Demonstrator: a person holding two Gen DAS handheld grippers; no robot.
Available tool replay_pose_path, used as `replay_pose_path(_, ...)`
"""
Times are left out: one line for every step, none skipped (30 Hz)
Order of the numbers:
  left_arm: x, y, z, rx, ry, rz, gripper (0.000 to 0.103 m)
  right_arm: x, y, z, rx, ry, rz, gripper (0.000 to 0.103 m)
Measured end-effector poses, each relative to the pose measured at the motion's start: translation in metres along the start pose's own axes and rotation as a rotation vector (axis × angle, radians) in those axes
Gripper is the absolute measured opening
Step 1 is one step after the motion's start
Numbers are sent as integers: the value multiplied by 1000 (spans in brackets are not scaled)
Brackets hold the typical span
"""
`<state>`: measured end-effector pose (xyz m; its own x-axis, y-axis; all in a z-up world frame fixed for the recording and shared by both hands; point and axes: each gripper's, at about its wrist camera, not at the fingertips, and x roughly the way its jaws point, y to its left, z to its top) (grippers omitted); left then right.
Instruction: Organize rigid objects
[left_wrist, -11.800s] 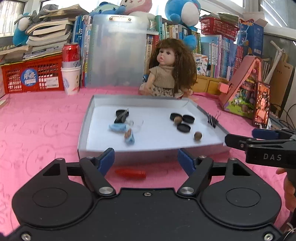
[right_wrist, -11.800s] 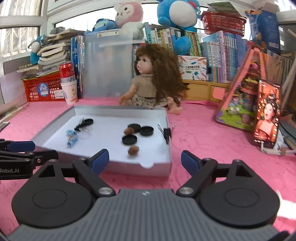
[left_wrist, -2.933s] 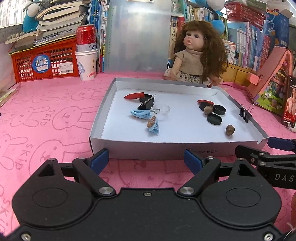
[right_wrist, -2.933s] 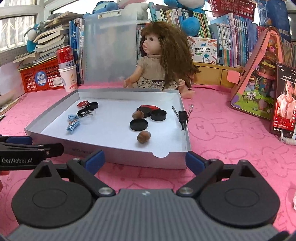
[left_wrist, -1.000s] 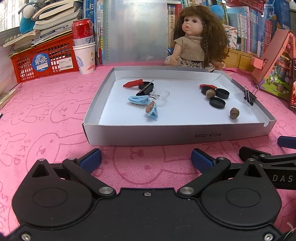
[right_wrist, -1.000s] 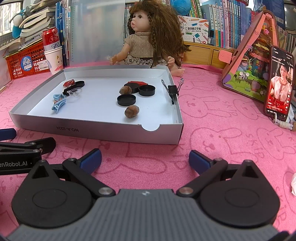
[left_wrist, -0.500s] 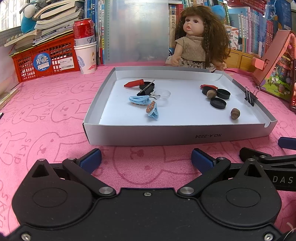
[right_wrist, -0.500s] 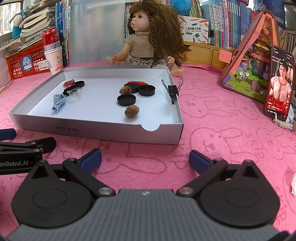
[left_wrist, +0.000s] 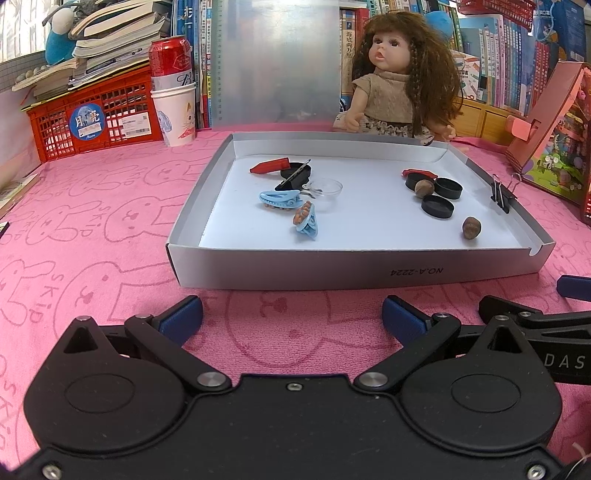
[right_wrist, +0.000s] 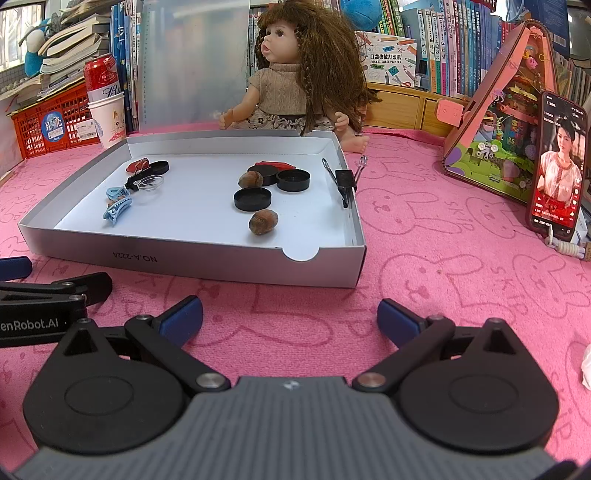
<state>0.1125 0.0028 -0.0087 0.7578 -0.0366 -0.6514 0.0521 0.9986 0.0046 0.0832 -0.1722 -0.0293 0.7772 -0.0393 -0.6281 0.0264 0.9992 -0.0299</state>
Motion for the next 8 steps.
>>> replay_pose_path(0, 0, 0, 0, 0, 0, 103, 0, 0, 0, 0, 0, 0, 103)
replay_pose_path(0, 0, 0, 0, 0, 0, 103, 0, 0, 0, 0, 0, 0, 103)
replay_pose_path(0, 0, 0, 0, 0, 0, 103, 0, 0, 0, 0, 0, 0, 103)
replay_pose_path(0, 0, 0, 0, 0, 0, 103, 0, -1, 0, 0, 0, 0, 103)
replay_pose_path(0, 0, 0, 0, 0, 0, 103, 0, 0, 0, 0, 0, 0, 103)
replay_pose_path(0, 0, 0, 0, 0, 0, 103, 0, 0, 0, 0, 0, 0, 103)
replay_pose_path(0, 0, 0, 0, 0, -1, 103, 0, -1, 0, 0, 0, 0, 103)
replay_pose_path(0, 0, 0, 0, 0, -1, 103, 0, -1, 0, 0, 0, 0, 103)
